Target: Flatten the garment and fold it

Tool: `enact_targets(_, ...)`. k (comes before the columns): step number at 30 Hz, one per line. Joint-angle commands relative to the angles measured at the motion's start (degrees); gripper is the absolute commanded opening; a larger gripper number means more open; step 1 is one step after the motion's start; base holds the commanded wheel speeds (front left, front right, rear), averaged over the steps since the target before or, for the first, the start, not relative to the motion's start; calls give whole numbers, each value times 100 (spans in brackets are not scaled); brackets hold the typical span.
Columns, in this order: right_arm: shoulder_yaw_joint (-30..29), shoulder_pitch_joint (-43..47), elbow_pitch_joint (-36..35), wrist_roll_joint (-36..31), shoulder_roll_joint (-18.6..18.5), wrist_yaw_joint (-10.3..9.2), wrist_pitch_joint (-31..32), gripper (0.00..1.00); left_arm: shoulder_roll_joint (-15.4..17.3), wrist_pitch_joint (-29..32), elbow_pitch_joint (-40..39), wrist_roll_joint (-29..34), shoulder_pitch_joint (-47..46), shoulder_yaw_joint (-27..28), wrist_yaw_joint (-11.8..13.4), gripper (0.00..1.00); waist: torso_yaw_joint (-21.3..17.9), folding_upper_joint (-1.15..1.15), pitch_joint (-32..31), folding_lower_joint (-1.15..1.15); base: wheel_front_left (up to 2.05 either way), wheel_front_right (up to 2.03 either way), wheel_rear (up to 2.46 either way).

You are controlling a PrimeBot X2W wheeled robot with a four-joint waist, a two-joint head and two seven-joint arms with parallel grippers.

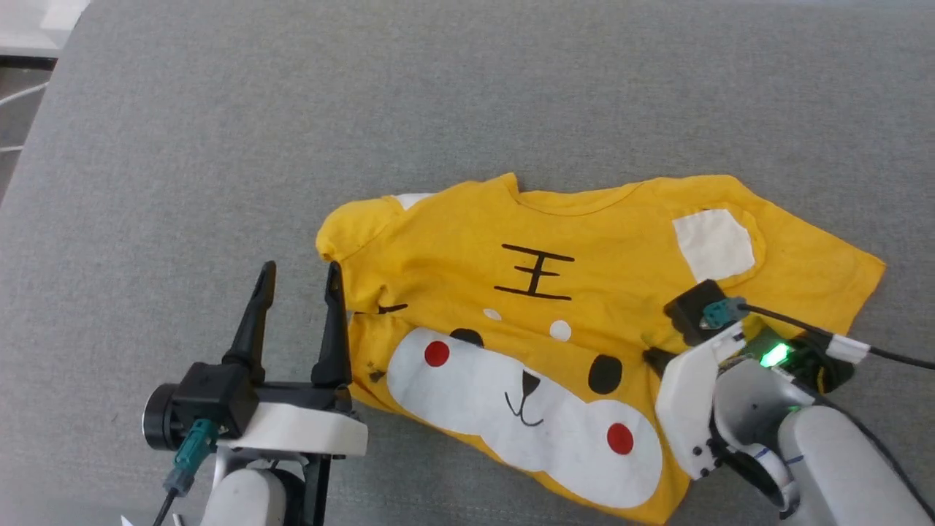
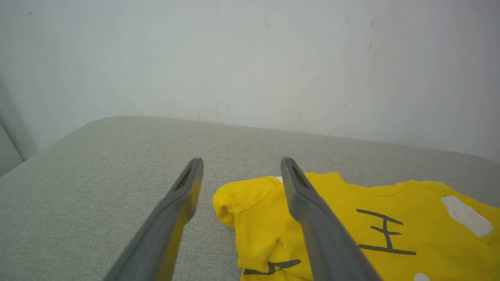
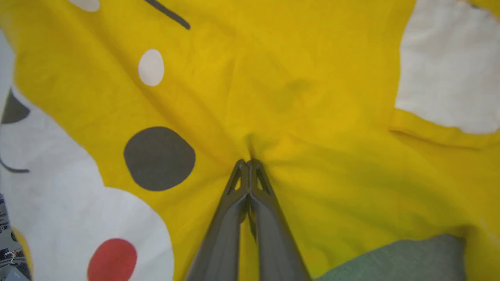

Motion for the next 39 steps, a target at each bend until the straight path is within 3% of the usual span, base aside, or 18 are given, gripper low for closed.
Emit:
enact_targets(1,-106,-15,73,-27,-119,-20,13,0,-35,-27,14,27,-43,40,-51,100,-80,-1,-53,-1,0,0,0)
enact_targets(11,-1054,563,-398,-53,-1129,-20,494,0,-62,-27,-7,-2,4,120,-77,100,-308,-1,-75,-1,0,0,0)
enact_targets(17,-1563,821,-84,-289,-1168,-20,216,0,-69,-27,32,-3,-6,140,-106,100,-352,-1,-60,-1,0,0,0)
enact_targets(18,-1617,835,-1,-324,-1087,-20,134,8,-70,-27,44,-6,-11,136,-113,100,-351,-1,-62,-1,0,0,0)
enact_targets(19,-1663,840,73,-352,-993,-20,46,33,-71,-27,62,-7,-16,133,-124,100,-352,-1,-66,-1,0,0,0)
enact_targets(20,-1724,826,131,-357,-874,-20,-70,87,-71,-27,78,-4,-20,134,-132,100,-354,-1,-69,-1,0,0,0)
enact_targets(21,-1760,804,173,-364,-755,-20,-187,100,-72,-27,104,0,-19,134,-140,100,-359,-1,-74,-1,0,0,0)
enact_targets(26,-1874,732,32,-219,-190,-20,-685,100,-50,-27,215,31,11,137,-168,100,-386,-1,-124,-1,0,0,0)
enact_targets(32,-2317,960,-995,85,565,-20,-1237,100,-2,-27,156,19,63,158,-180,100,-462,-1,-237,-1,0,0,0)
enact_targets(39,-2554,1456,-1832,-369,995,-20,-2780,100,9,-27,6,-24,211,161,-243,100,-613,-1,-385,-1,0,0,0)
